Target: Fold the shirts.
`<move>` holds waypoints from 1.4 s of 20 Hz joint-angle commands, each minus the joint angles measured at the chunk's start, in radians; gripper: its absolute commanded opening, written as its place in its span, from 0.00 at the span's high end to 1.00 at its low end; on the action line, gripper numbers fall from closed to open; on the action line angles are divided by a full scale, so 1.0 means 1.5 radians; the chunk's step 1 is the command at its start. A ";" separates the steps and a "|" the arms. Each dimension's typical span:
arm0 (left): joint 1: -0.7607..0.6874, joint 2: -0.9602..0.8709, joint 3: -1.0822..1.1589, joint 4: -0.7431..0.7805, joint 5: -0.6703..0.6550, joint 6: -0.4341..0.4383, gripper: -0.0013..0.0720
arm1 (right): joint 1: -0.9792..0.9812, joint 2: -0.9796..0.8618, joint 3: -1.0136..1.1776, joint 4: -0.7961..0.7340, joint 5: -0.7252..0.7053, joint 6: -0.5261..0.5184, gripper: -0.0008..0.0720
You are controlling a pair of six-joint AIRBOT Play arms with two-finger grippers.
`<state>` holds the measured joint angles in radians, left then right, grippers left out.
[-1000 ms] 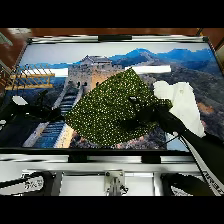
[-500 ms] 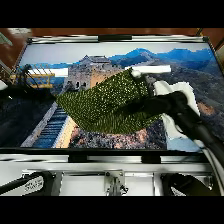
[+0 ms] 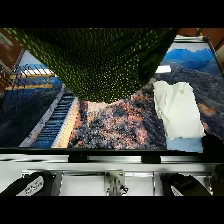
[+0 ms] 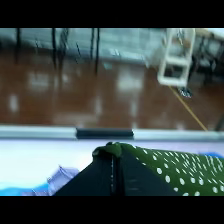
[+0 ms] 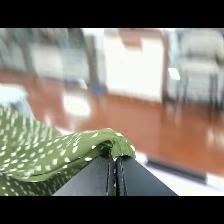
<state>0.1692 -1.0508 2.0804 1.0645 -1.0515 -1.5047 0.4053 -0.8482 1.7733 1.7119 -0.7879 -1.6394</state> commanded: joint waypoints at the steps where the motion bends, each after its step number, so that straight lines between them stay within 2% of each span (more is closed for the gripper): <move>1: 0.001 0.074 -0.009 0.126 0.031 -0.031 0.96 | -0.002 0.010 0.050 0.038 -0.016 -0.020 0.90; 4: 0.001 0.106 -0.050 0.230 0.003 -0.031 0.96 | -0.002 0.007 0.050 -0.004 -0.117 -0.020 0.90; 8: 0.000 0.075 -0.051 0.245 -0.048 -0.030 0.96 | -0.002 -0.033 0.050 -0.015 -0.260 -0.019 0.90; 11: 0.000 0.032 -0.071 0.226 -0.051 -0.030 0.96 | -0.002 -0.105 0.050 -0.049 -0.244 -0.019 0.90; 13: 0.000 -0.018 -0.080 0.194 -0.050 -0.030 0.96 | -0.002 -0.175 0.050 -0.085 -0.181 -0.007 0.90; 15: 0.000 -0.080 -0.079 0.167 -0.022 -0.027 0.96 | -0.003 -0.245 0.050 -0.113 -0.062 -0.007 0.90; 17: -0.001 -0.127 -0.079 0.126 0.045 -0.019 0.96 | -0.012 -0.311 0.050 -0.111 0.139 0.008 0.90; 20: -0.001 -0.141 -0.070 0.024 0.164 0.042 0.96 | -0.037 -0.356 0.050 -0.092 0.420 0.077 0.90; 21: -0.001 -0.138 -0.053 0.006 0.186 0.061 0.96 | -0.046 -0.355 0.050 -0.090 0.463 0.096 0.90; 22: -0.001 -0.134 -0.031 0.000 0.195 0.078 0.96 | -0.055 -0.347 0.050 -0.090 0.464 0.114 0.90; 24: -0.001 -0.115 -0.015 0.001 0.184 0.112 0.96 | -0.070 -0.319 0.050 -0.091 0.373 0.121 0.90; 26: -0.001 -0.098 -0.016 0.002 0.110 0.126 0.96 | -0.079 -0.288 0.050 -0.090 0.182 0.121 0.90; 28: -0.001 -0.097 -0.026 0.011 -0.014 0.125 0.96 | -0.082 -0.274 0.050 -0.076 -0.057 0.120 0.90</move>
<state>0.1673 -1.2083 2.0430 1.0885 -0.8948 -1.3525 0.2974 -1.2896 1.8481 1.5772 -0.4950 -1.4765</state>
